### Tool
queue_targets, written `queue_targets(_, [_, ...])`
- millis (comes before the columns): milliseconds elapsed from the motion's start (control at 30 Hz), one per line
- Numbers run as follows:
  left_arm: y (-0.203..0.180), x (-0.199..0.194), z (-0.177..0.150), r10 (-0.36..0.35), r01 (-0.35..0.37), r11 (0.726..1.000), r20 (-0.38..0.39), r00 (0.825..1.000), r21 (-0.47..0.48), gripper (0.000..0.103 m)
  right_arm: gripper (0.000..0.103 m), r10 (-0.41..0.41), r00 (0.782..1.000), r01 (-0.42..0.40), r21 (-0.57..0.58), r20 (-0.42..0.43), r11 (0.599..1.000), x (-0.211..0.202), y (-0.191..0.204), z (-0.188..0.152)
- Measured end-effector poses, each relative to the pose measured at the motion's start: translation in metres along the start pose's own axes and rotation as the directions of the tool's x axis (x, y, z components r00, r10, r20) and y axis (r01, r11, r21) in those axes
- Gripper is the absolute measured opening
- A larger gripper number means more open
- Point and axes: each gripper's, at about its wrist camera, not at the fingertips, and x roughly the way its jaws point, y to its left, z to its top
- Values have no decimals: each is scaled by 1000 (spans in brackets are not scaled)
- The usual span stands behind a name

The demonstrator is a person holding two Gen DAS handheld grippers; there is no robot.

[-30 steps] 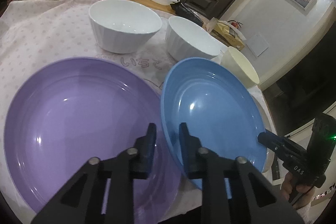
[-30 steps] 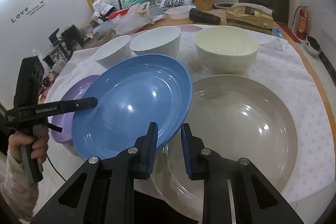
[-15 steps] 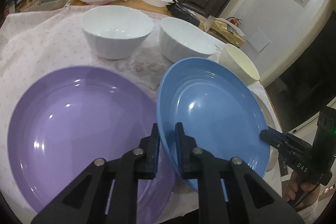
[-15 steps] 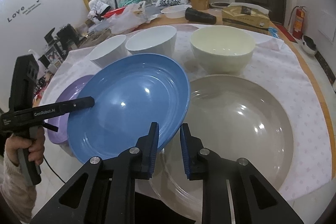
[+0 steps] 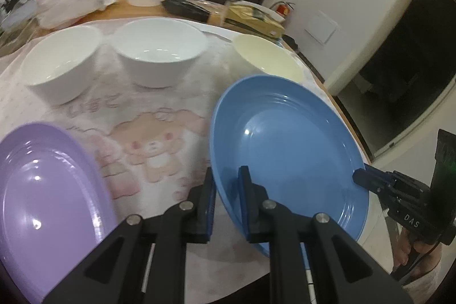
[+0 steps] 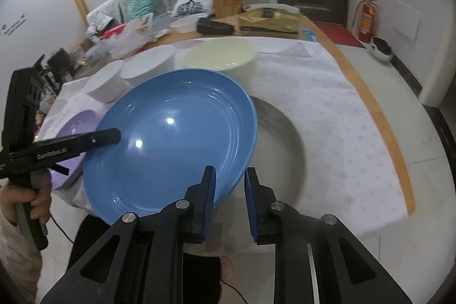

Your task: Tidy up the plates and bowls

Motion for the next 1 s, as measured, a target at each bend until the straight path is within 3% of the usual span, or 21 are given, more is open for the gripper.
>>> queue_targets(400, [-38, 24, 3, 58, -54, 990, -32, 998, 130, 13, 15, -53, 998, 55, 53, -39, 997, 3, -35, -16])
queue_targets(800, [-53, 36, 4, 177, -171, 953, 2, 984, 251, 16, 17, -49, 998, 51, 49, -32, 997, 5, -29, -16])
queue_targets(1000, [-49, 38, 2, 183, -174, 952, -10, 983, 250, 18, 17, -45, 999, 46, 26, -17, 999, 2, -20, -8])
